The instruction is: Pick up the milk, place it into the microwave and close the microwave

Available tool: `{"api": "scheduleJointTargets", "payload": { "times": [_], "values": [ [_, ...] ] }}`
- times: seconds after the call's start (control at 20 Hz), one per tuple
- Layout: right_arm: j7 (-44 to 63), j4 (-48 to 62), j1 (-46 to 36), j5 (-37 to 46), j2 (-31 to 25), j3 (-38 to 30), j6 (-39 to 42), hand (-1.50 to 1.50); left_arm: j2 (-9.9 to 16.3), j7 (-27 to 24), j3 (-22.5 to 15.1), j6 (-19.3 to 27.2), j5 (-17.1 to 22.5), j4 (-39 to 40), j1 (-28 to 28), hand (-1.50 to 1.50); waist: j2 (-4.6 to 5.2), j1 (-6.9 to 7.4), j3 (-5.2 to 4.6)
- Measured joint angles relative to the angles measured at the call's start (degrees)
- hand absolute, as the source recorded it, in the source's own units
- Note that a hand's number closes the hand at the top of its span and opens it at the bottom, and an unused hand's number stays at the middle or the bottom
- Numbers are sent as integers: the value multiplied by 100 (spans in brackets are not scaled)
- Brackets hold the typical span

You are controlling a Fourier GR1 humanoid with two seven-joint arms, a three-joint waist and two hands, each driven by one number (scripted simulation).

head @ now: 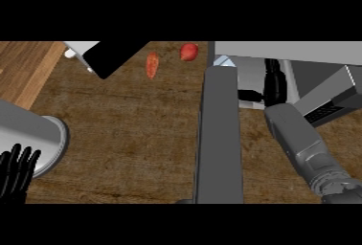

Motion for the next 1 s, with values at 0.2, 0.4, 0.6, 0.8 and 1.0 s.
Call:
{"api": "scheduleJointTargets", "payload": {
  "times": [0.2, 0.4, 0.6, 0.8, 1.0],
  "values": [
    [-272, -99, 165, -147, 38, -139, 506, -150, -36, -10, -6, -35, 0, -89, 162, -150, -36, -78, -2],
    [-584, -191, 404, -299, 137, -278, 995, -150, -94, -88, -66, -69, -91, -182, 305, -150, -76, -173, -6],
    [-860, -253, 683, -453, 276, -419, 1372, -150, -121, -86, -156, -163, -163, -352, 511, -150, -109, -247, -9],
    [-1092, -359, 989, -569, 478, -483, 1812, -150, -126, 14, -350, -349, -176, -406, 581, -150, -155, -362, -15],
    [-1264, -486, 1277, -617, 627, -438, 2464, -150, -188, 116, -604, -555, -104, -516, 649, -150, -190, -449, -19]
  ]
}}
